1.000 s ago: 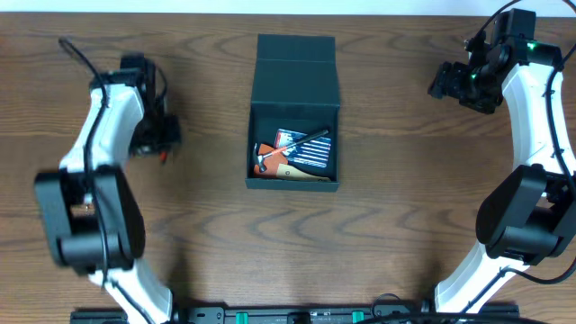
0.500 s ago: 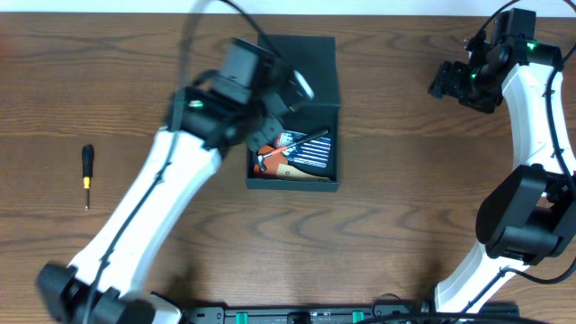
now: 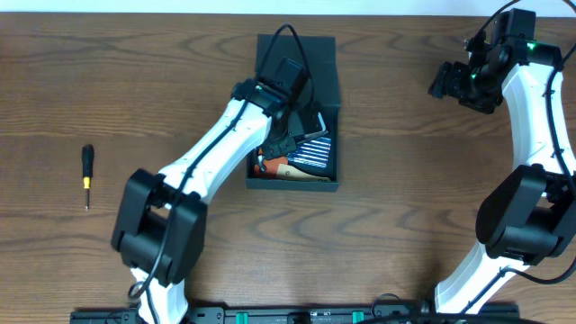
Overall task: Pack container
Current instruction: 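Carry the red pliers with left gripper into the box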
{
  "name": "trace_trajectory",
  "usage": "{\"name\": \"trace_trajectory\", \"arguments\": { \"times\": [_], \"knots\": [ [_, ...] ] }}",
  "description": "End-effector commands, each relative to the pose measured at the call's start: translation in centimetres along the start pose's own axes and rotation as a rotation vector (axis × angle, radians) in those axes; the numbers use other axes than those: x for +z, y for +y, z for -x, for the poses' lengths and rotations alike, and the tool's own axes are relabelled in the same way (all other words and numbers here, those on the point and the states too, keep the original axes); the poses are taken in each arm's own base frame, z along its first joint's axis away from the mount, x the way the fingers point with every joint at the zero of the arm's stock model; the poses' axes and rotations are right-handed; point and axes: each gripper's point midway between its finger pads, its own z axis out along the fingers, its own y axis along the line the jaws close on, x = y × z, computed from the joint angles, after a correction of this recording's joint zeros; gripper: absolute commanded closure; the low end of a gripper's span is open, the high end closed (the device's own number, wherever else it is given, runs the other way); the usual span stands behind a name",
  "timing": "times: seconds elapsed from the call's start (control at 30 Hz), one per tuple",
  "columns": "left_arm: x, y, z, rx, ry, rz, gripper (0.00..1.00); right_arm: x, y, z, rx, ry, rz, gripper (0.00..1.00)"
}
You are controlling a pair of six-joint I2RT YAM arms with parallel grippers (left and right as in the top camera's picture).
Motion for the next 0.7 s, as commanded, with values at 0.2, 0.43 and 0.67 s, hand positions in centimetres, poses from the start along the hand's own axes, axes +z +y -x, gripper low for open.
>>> {"name": "trace_trajectory", "arguments": {
  "times": [0.2, 0.43, 0.67],
  "knots": [
    [2.4, 0.3, -0.3, 0.006, 0.027, -0.01, 0.78, 0.3, 0.4, -0.2, -0.001, 0.01, 0.012, 0.19],
    [0.3, 3.0, -1.5, -0.242, 0.069, 0.106, 0.4, 0.3, 0.4, -0.2, -0.001, 0.01, 0.012, 0.19],
    [-9.2, 4.4, -4.7, -0.37, 0.024, 0.166, 0.37, 0.3, 0.4, -0.2, -0.001, 0.009, 0.012, 0.18]
  ]
}}
